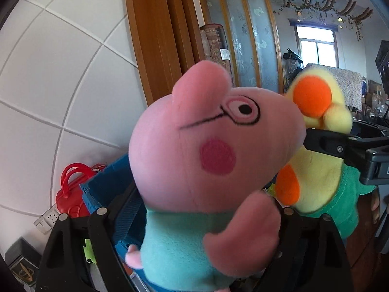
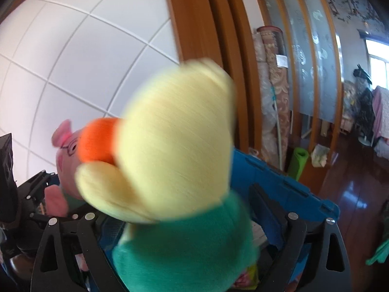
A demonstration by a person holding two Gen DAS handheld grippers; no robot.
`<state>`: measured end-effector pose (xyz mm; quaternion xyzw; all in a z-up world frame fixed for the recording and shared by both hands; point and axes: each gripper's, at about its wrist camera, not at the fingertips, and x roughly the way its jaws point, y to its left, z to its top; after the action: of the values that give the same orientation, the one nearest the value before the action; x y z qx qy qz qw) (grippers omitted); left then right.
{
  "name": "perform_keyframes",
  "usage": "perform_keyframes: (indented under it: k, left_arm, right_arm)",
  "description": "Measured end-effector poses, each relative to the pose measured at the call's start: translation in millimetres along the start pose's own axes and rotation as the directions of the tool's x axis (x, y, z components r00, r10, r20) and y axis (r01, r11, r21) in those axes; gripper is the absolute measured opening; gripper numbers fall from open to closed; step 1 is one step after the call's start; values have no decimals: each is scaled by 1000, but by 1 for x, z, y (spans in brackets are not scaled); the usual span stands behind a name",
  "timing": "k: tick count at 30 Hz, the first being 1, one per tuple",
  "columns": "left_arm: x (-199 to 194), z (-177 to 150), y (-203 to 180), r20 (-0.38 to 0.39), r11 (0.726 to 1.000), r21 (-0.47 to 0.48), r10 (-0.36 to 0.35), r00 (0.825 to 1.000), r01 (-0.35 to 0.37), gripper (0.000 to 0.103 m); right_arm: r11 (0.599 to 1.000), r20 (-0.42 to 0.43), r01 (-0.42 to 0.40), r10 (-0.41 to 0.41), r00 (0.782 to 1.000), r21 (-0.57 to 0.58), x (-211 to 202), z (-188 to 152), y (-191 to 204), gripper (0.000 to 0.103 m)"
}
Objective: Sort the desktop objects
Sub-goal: 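Carry the pig and duck plushes into the blue crate and open both tools, then withdraw both tools from the crate back over the bed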
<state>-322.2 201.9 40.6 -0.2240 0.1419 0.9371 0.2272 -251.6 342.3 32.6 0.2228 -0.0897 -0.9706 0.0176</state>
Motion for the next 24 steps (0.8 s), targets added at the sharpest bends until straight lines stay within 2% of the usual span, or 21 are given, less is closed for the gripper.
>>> perform_keyframes:
  k: [2,5,7,10,12,18,24]
  left_arm:
    - [4,-2,5,7,1000,-7,-18,1000,18,88]
    - [9,3,0,35,1000,-1,4,999,-4,89]
    - [-25,-17,5,55,1000,4,-2,999,2,91]
    - [-44,-18,10,100,1000,-7,-3,995,4,98]
    - [-51,-15,8,103,1000,-8,-10,995,11,99]
    - [-64,-26,15,110,999,-25,33,993,-30,99]
    - [-93,-68,32,119,989,-96,125,985,-114,99]
  right_arm:
    - [999,2,4,-4,1000,32,2,4,-10,103]
    - [999,25,3,-4,1000,45,-8,5,-17,103]
    - [999,34,4,-5,999,42,-16,4,-17,103]
    - [999,50,-5,3,999,43,-28,3,-17,103]
    - [999,55,-26,23,998,42,-35,0,-15,103]
    - [996,79,-83,81,994,29,-57,-12,-3,103]
    - [987,96,-158,158,983,-1,-76,-36,19,103]
